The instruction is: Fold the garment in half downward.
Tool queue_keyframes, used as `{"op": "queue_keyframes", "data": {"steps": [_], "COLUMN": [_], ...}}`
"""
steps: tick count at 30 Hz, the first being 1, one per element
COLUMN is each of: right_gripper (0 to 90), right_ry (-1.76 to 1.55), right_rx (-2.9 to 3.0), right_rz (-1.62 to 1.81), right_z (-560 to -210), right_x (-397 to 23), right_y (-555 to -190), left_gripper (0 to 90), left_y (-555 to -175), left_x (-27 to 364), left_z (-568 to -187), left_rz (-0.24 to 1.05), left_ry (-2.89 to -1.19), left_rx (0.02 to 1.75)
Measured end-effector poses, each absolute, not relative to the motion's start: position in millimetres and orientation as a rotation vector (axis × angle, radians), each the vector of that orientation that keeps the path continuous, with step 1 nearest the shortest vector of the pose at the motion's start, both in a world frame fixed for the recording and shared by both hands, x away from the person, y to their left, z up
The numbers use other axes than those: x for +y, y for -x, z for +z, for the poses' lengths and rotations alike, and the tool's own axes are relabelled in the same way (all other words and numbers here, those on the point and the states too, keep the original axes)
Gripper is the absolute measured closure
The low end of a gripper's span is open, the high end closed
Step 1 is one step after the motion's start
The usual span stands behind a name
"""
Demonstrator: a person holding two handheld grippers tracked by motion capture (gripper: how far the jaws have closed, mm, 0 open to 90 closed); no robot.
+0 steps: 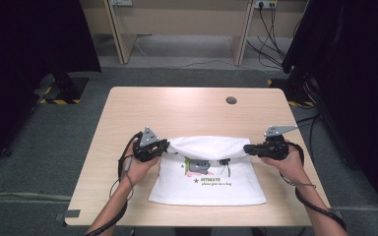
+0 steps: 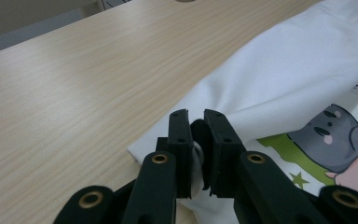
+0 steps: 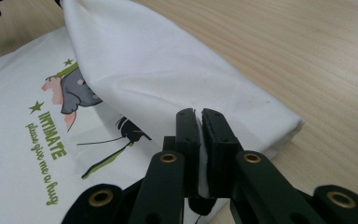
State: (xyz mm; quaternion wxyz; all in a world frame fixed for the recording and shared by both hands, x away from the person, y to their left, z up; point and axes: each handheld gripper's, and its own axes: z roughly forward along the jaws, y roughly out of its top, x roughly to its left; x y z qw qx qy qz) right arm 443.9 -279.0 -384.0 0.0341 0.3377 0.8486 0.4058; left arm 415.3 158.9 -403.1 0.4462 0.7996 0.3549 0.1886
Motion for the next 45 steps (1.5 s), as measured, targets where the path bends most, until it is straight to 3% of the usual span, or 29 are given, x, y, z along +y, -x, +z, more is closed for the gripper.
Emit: {"op": "queue_keyframes", "data": {"steps": [45], "right_gripper": [86.0], "right_ry": [-0.995], "right_rx": [2.627], "right_rz": [1.25], "right_z": [-383.7], "right_x": [-282.2], "right_y": [-420.2], "left_gripper": [81.1], "left_y": [-383.5], "left_x": [157.2], "left_z": [-395.5], "left_rz": [0.495], "left_ry": [-2.019], "left_rx": [0.783]}}
